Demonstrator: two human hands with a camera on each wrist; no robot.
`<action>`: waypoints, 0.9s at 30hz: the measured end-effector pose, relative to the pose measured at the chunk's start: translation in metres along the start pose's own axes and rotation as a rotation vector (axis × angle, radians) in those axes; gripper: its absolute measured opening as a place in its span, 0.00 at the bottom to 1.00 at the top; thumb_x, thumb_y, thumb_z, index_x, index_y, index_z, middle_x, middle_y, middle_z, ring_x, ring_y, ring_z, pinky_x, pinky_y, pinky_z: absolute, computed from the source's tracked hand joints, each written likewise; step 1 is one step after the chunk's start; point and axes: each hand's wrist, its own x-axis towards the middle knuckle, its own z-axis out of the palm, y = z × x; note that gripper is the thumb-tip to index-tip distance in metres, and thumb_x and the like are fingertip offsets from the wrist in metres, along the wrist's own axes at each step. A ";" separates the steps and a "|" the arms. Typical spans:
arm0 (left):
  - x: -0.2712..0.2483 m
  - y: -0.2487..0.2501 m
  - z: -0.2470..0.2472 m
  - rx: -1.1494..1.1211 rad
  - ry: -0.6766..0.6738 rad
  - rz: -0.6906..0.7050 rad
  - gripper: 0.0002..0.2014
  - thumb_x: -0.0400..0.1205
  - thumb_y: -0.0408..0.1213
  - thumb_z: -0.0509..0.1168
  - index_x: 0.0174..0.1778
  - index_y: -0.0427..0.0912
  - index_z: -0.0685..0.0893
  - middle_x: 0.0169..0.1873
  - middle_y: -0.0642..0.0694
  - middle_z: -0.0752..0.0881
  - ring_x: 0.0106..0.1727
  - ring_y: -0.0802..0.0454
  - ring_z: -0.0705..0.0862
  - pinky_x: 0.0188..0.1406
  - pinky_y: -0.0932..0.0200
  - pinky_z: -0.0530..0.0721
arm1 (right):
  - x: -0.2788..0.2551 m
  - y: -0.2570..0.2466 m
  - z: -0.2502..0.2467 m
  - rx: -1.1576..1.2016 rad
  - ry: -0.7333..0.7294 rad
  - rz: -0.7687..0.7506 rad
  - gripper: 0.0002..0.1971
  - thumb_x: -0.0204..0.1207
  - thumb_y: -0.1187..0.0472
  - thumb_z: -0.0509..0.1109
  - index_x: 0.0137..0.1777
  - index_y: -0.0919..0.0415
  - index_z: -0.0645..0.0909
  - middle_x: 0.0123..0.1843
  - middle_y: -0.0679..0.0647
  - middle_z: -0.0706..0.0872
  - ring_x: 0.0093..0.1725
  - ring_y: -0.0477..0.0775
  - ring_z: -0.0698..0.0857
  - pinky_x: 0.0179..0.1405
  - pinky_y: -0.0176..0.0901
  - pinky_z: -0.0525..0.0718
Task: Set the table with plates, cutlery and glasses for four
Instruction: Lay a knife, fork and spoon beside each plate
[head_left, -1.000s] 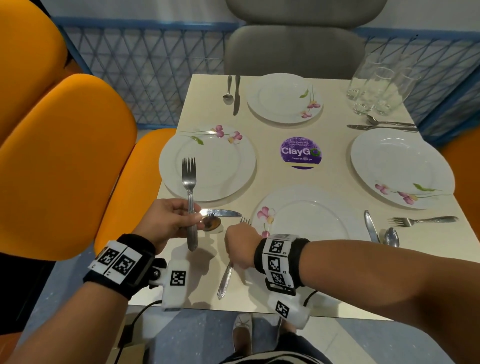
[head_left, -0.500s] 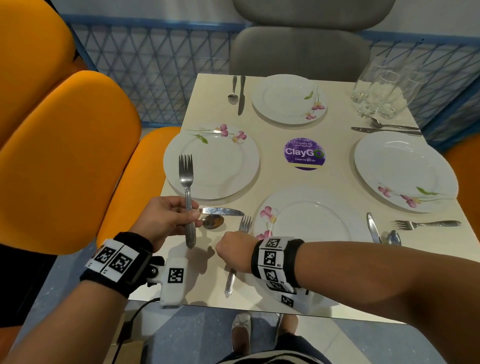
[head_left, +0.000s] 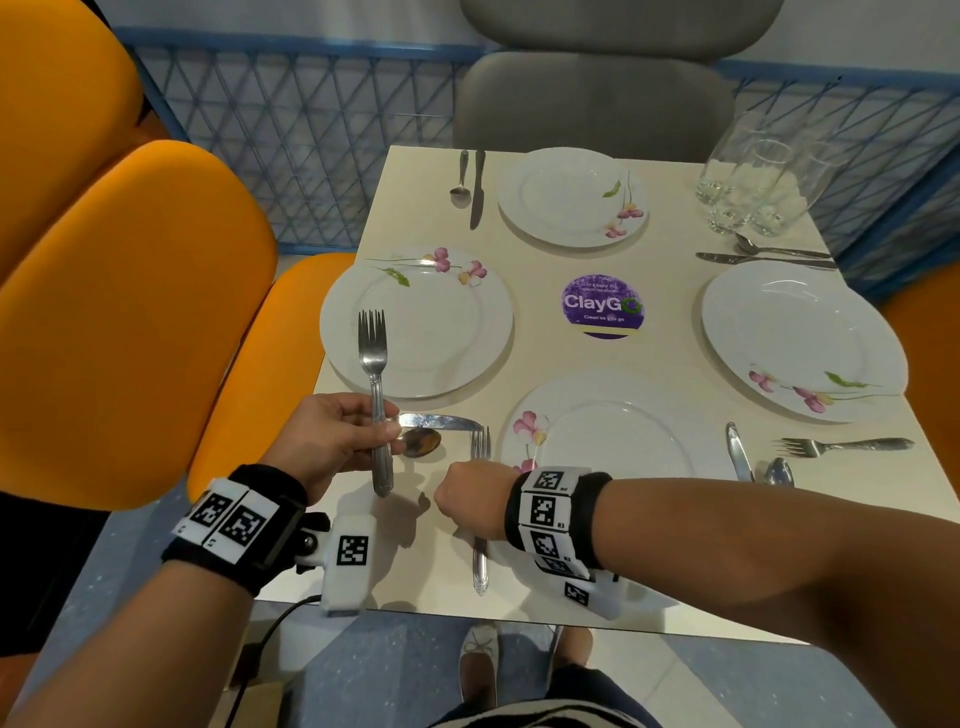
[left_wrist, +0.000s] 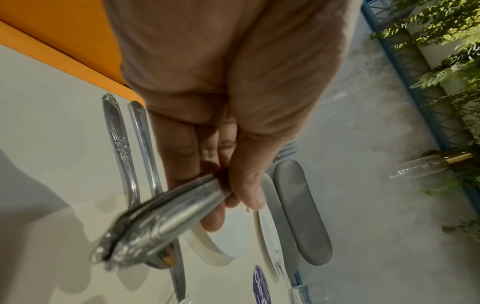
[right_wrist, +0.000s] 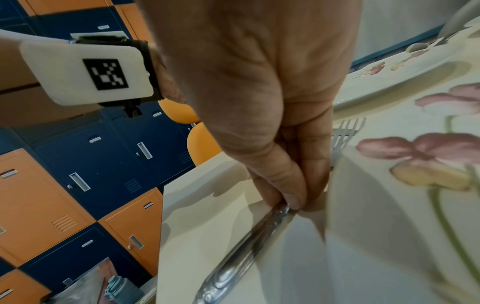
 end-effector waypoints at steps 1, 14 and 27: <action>0.001 0.000 0.001 0.002 0.000 0.000 0.08 0.74 0.23 0.72 0.47 0.33 0.86 0.38 0.31 0.88 0.39 0.41 0.91 0.39 0.50 0.91 | 0.000 0.000 0.001 -0.006 -0.001 -0.001 0.09 0.80 0.72 0.59 0.43 0.69 0.81 0.27 0.54 0.66 0.38 0.58 0.76 0.37 0.45 0.78; 0.006 0.003 0.007 0.004 -0.018 -0.016 0.10 0.73 0.24 0.73 0.50 0.33 0.85 0.43 0.29 0.89 0.44 0.35 0.90 0.41 0.50 0.91 | 0.002 0.003 0.006 0.016 0.002 -0.008 0.08 0.79 0.73 0.61 0.46 0.70 0.83 0.25 0.55 0.68 0.35 0.58 0.78 0.38 0.46 0.83; 0.015 0.009 0.007 -0.064 -0.077 -0.045 0.08 0.78 0.22 0.67 0.52 0.30 0.83 0.36 0.36 0.88 0.41 0.40 0.89 0.46 0.45 0.90 | -0.004 0.010 -0.015 0.130 0.103 0.046 0.09 0.80 0.71 0.60 0.49 0.69 0.82 0.33 0.55 0.71 0.38 0.58 0.75 0.37 0.46 0.75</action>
